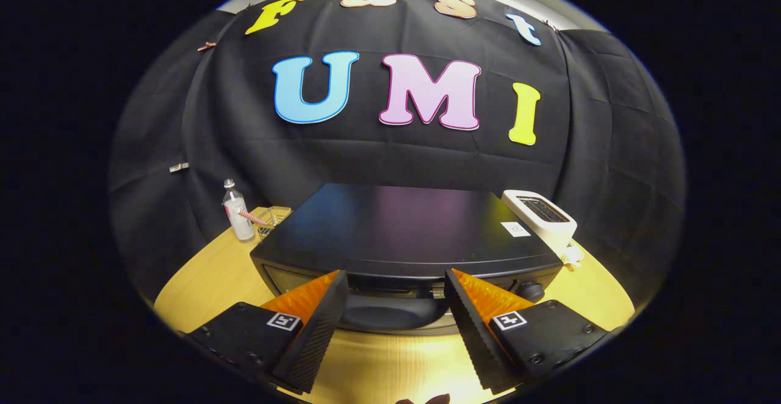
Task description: Open the toaster oven, put the food inside, and close the toaster oven door.
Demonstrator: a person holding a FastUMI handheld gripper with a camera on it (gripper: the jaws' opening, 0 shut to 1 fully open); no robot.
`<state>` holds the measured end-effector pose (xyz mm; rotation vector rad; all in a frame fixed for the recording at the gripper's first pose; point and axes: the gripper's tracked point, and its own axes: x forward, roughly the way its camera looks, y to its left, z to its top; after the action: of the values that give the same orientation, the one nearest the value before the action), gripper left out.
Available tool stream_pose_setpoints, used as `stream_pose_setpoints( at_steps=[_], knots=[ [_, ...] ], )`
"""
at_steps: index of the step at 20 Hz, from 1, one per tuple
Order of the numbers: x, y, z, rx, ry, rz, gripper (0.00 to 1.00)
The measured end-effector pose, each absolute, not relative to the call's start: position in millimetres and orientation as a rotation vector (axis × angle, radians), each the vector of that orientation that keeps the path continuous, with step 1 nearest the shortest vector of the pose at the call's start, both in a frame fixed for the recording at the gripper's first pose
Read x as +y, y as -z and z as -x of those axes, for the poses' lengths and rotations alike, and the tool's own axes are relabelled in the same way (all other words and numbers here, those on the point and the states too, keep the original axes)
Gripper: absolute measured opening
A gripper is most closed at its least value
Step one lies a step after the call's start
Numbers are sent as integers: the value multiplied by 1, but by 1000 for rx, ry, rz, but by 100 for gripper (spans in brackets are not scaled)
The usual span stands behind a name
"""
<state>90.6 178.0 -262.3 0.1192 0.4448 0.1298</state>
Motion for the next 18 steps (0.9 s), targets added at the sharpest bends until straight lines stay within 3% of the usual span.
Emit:
stream_pose_setpoints(
  at_steps=[18],
  knots=[
    [180,285,-7,512,-114,-175,98]
  ],
)
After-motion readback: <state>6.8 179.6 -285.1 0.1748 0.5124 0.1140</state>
